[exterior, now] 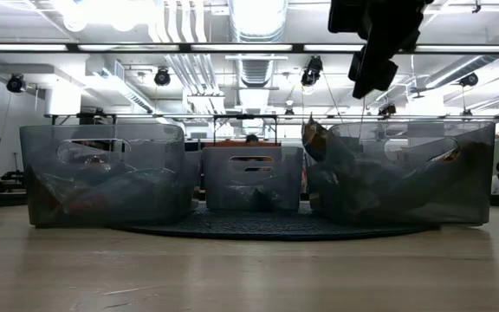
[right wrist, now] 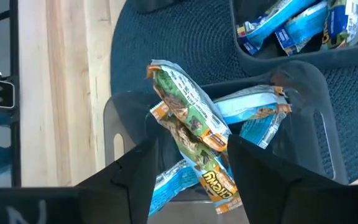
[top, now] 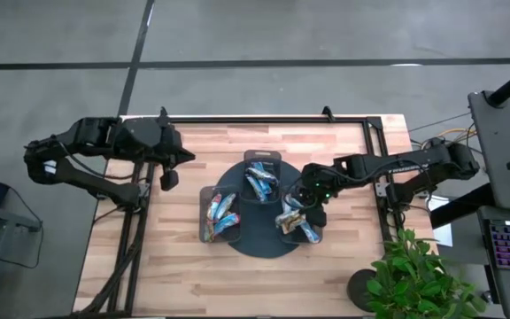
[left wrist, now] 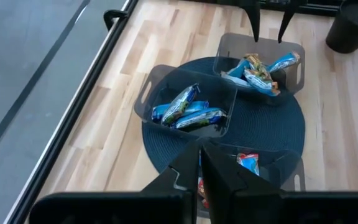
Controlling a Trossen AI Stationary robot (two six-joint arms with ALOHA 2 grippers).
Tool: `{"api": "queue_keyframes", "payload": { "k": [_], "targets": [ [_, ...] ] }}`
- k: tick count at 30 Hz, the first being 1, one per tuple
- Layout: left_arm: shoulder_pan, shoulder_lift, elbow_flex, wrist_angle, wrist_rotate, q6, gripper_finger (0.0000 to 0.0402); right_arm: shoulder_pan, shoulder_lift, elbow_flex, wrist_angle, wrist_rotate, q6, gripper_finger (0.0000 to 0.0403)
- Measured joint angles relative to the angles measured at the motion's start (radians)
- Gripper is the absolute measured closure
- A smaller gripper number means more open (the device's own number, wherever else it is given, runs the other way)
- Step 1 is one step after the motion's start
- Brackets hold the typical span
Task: Pick and place Granola Bars by type
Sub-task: Return to Home Position
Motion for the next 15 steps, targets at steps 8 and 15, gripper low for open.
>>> {"api": "queue_keyframes", "payload": {
  "k": [8,15],
  "targets": [
    [0.0,-0.021,0.0,0.044,-0.041,-0.009,0.0402,0.005,-0.014,0.058,0.011,-0.014,-0.097,0.025],
    [0.0,-0.128,-0.038,0.197,-0.038,0.018,0.0401,0.004,-0.138,0.04,0.214,-0.012,-0.132,0.0354]
  ]
}}
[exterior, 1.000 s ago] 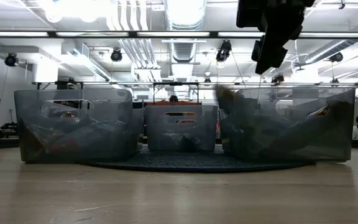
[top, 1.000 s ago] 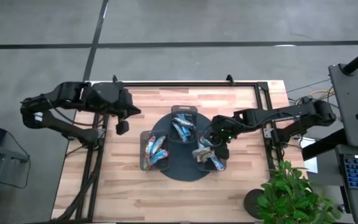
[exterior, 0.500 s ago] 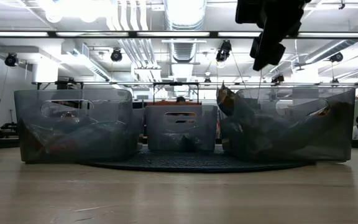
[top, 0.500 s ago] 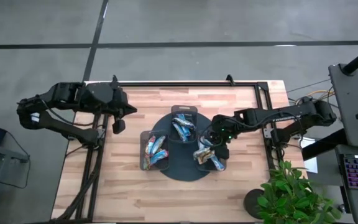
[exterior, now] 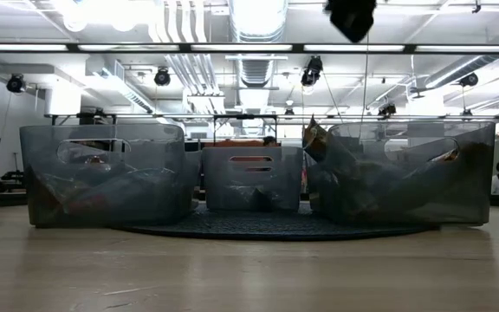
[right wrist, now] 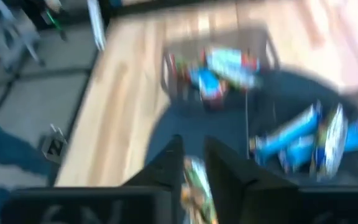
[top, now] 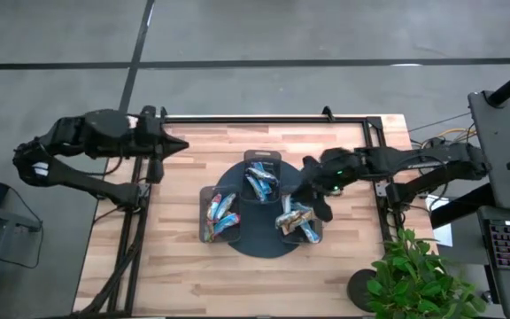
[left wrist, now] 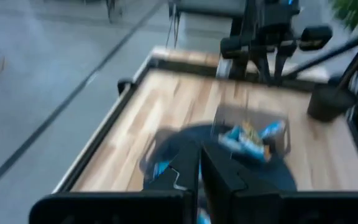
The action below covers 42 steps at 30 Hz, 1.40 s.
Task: Pick and place Granola Bars by type
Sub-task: Return to Home Position
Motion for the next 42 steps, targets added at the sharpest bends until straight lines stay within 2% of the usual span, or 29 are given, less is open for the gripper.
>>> {"api": "queue_keyframes", "payload": {
  "k": [3,15,24,27,31,33,35,40,42],
  "targets": [
    [0.0,-0.056,-0.067,0.119,0.0,0.007,0.0401,0.0,-0.067,-0.023,0.065,0.006,0.0,0.0387],
    [0.0,-0.244,-0.455,0.47,0.029,0.014,0.0401,0.0,-0.346,-0.056,0.106,0.161,-0.005,0.0394],
    [0.0,-0.384,-0.656,0.653,0.042,0.012,0.0401,0.0,-0.525,-0.278,0.426,0.185,-0.031,0.0394],
    [0.0,-0.406,-0.711,0.74,0.063,0.01,0.0401,0.0,-0.549,-0.343,0.441,0.186,-0.052,0.0394],
    [0.0,-0.418,-0.78,0.817,0.183,0.043,0.0401,-0.001,-0.569,-0.413,0.44,0.186,-0.077,0.0394],
    [0.0,-0.416,-0.809,0.824,0.192,0.062,0.0401,-0.001,-0.586,-0.445,0.437,0.191,-0.104,0.0394],
    [0.0,-0.413,-0.835,0.812,0.166,0.064,0.0401,-0.001,-0.608,-0.466,0.429,0.217,-0.106,0.0394],
    [0.0,-0.411,-0.866,0.815,0.008,0.096,0.0401,-0.001,-0.689,-0.474,0.336,0.26,-0.127,0.0394],
    [0.0,-0.41,-0.866,0.815,-0.026,0.082,0.0402,-0.001,-0.722,-0.473,0.285,0.26,-0.13,0.0394]
  ]
}}
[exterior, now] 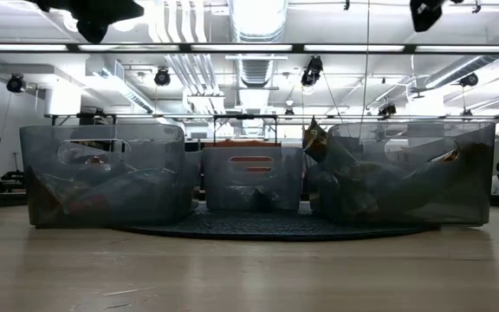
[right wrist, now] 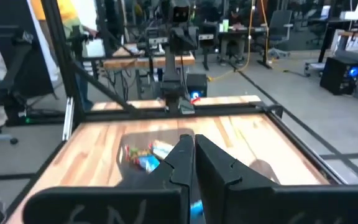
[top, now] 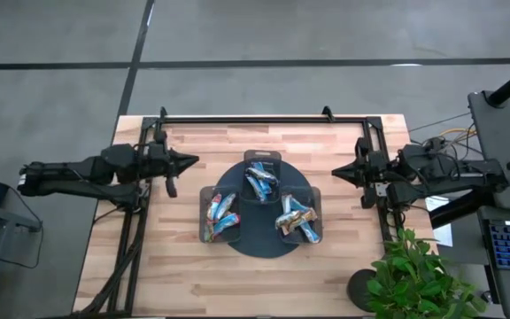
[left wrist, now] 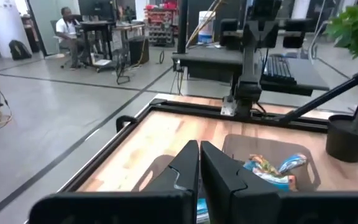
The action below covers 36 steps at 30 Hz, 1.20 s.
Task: Pick and place Granola Bars by type
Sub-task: Return to Home Position
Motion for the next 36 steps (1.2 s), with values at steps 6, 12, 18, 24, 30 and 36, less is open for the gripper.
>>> {"api": "queue_keyframes", "payload": {
  "k": [6,12,18,24,30,36],
  "targets": [
    [0.0,0.0,0.0,0.014,-0.007,0.0,0.0401,0.0,-0.091,-0.006,-0.14,0.0,0.046,0.0394],
    [0.0,0.0,-0.04,0.098,0.008,0.052,0.0402,0.0,-0.165,-0.079,-0.093,0.0,-0.033,0.0394],
    [0.0,-0.001,-0.177,0.331,0.036,0.07,0.0401,0.0,-0.229,-0.243,0.122,-0.008,-0.025,0.0394],
    [0.0,-0.006,-0.301,0.417,0.082,0.085,0.0401,0.0,-0.28,-0.391,0.289,-0.066,-0.09,0.0394],
    [-0.001,-0.025,-0.343,0.447,0.125,0.092,0.0402,0.0,-0.356,-0.477,0.309,-0.067,-0.04,0.0394],
    [0.0,-0.071,-0.39,0.442,0.125,0.087,0.0401,0.0,-0.469,-0.547,0.305,-0.057,-0.042,0.0394]
  ]
}}
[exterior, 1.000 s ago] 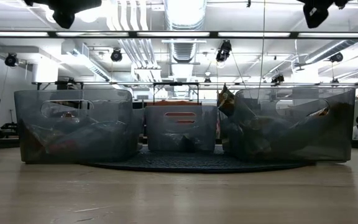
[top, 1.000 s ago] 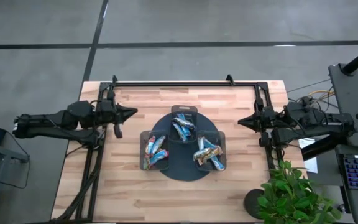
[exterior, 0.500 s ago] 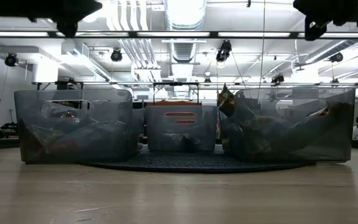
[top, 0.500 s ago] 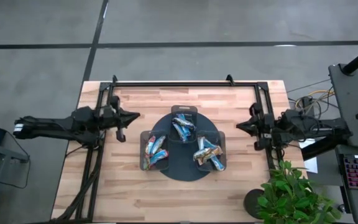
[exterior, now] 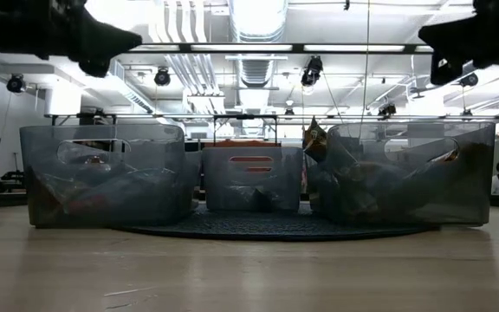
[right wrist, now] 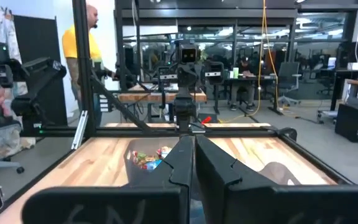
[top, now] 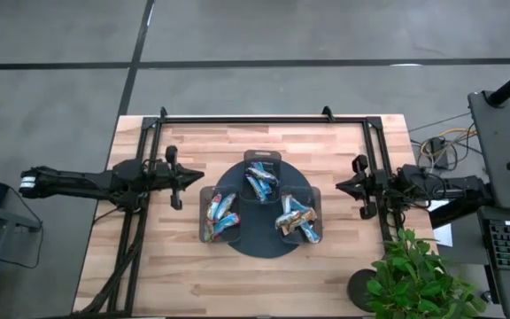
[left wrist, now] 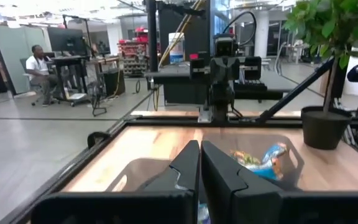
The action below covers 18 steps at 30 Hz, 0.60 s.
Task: Pick and place Granola Bars by type
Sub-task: Return to Home Position
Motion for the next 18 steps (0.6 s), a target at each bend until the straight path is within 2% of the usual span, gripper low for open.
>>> {"api": "queue_keyframes", "payload": {
  "k": [3,18],
  "targets": [
    [0.0,-0.024,-0.029,0.001,0.0,-0.007,0.0402,0.0,-0.039,-0.039,0.003,0.0,0.004,0.0394],
    [0.0,-0.085,-0.151,0.02,0.0,-0.026,0.0402,0.0,-0.038,-0.083,0.006,-0.001,0.002,0.0394]
  ]
}}
